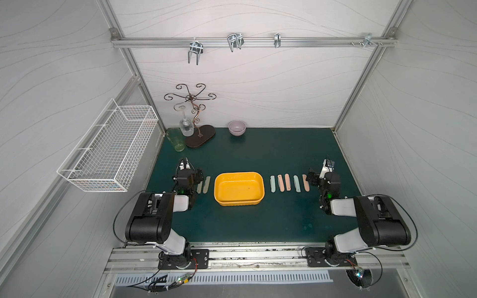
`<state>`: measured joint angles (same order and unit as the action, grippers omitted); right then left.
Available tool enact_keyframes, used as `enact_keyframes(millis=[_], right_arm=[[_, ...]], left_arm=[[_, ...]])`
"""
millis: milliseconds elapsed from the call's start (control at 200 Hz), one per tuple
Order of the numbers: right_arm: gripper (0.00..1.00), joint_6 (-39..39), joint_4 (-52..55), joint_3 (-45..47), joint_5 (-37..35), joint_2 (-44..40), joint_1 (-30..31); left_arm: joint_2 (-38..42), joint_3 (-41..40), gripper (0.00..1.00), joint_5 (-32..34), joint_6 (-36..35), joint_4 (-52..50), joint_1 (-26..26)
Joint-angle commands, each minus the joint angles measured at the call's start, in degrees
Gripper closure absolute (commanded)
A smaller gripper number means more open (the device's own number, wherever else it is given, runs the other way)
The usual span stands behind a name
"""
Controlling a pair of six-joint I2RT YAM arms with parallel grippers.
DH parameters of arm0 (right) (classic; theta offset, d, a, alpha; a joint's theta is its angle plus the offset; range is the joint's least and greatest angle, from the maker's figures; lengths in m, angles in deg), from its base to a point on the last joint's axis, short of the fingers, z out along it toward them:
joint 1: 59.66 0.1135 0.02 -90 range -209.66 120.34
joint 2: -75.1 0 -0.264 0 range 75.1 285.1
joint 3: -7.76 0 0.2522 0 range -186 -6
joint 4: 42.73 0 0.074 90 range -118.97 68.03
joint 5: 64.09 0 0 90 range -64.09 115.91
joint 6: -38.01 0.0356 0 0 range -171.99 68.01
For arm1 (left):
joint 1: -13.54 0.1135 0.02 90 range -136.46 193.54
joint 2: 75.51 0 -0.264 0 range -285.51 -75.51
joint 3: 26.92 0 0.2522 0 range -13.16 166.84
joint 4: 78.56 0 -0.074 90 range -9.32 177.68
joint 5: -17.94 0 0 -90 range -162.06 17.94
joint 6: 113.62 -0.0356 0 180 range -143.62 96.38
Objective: Take the fruit knife out of the storage box
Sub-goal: Reset both arms
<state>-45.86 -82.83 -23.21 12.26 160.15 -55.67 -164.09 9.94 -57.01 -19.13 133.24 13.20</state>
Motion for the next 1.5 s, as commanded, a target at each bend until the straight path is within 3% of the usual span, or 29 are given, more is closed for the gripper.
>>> enact_keyframes(millis=[0, 60, 155, 315, 720, 1496], right_arm=[[0.01, -1.33, -10.31, 2.79, 1.73, 3.7, 0.22], [0.01, -2.47, -18.42, 4.1, 2.66, 7.3, 0.14], [0.01, -1.15, -6.54, 1.13, 2.91, 3.46, -0.3], [0.01, -1.85, -2.6, -1.71, 4.95, 4.26, -0.55], [0.01, -2.77, 3.54, -5.71, 4.02, 4.99, 0.61], [0.01, -3.39, 4.6, -6.43, 3.85, 5.12, 1.15]], left_arm=[[-0.63, 0.36, 0.01, 0.95, -1.05, 3.83, -0.36], [-0.63, 0.38, 0.01, 0.95, -1.06, 3.84, -0.28], [-0.72, 0.46, 0.0, 1.0, -1.04, 3.91, -0.29], [-0.72, 0.38, 0.01, 0.98, -1.01, 3.92, -0.28], [-0.63, 0.37, 0.01, 0.95, -1.02, 3.92, -0.32], [-0.55, 0.42, 0.0, 0.96, -1.06, 3.75, -0.32]])
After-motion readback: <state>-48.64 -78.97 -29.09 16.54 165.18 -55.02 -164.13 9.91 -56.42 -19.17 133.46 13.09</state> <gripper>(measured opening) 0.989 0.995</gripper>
